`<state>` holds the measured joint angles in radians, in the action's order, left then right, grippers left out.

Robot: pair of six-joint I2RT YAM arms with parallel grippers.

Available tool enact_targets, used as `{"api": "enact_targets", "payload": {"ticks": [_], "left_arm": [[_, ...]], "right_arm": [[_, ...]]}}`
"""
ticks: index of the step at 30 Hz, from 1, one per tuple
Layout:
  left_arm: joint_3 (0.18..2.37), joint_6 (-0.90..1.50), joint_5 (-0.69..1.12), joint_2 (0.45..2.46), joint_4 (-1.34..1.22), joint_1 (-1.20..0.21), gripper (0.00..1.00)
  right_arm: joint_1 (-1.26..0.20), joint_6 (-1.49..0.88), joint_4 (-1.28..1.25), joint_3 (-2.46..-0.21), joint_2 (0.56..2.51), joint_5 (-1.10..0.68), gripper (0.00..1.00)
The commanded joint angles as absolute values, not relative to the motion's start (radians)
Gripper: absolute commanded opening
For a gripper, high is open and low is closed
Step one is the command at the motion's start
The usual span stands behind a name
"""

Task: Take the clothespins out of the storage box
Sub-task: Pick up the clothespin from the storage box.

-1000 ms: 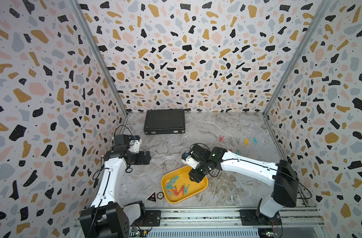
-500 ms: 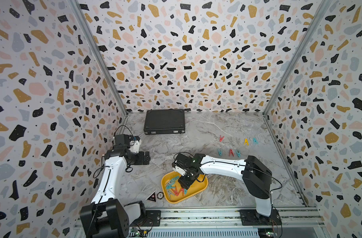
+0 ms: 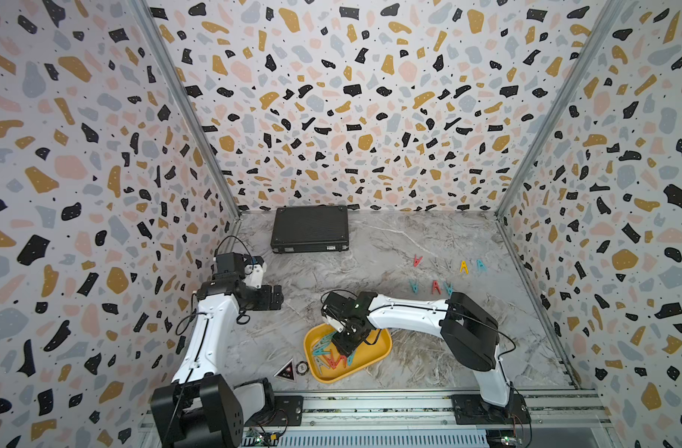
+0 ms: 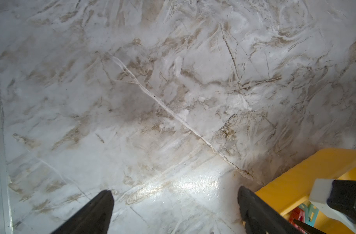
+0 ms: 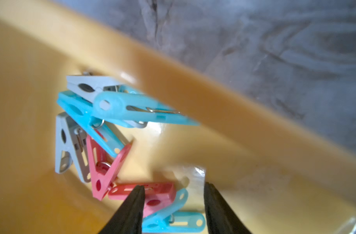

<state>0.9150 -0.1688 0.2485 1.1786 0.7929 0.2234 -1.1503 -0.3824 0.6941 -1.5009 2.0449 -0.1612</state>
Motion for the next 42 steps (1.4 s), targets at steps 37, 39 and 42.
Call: {"api": "enact_targets", "payload": {"ticks": [37, 39, 42], "left_arm": [[0.93, -0.172, 0.25, 1.167, 0.794, 0.229, 1.0], [0.93, -0.172, 0.249, 1.167, 0.794, 0.229, 1.0], [0.93, -0.172, 0.248, 1.165, 0.794, 0.229, 1.0]], "right_arm": [[-1.19, -0.403, 0.848, -1.457, 1.97, -0.151, 0.76], [-1.192, -0.404, 0.843, -1.455, 1.989, -0.142, 0.76], [-1.191, -0.408, 0.825, -1.459, 2.019, -0.126, 0.75]]}}
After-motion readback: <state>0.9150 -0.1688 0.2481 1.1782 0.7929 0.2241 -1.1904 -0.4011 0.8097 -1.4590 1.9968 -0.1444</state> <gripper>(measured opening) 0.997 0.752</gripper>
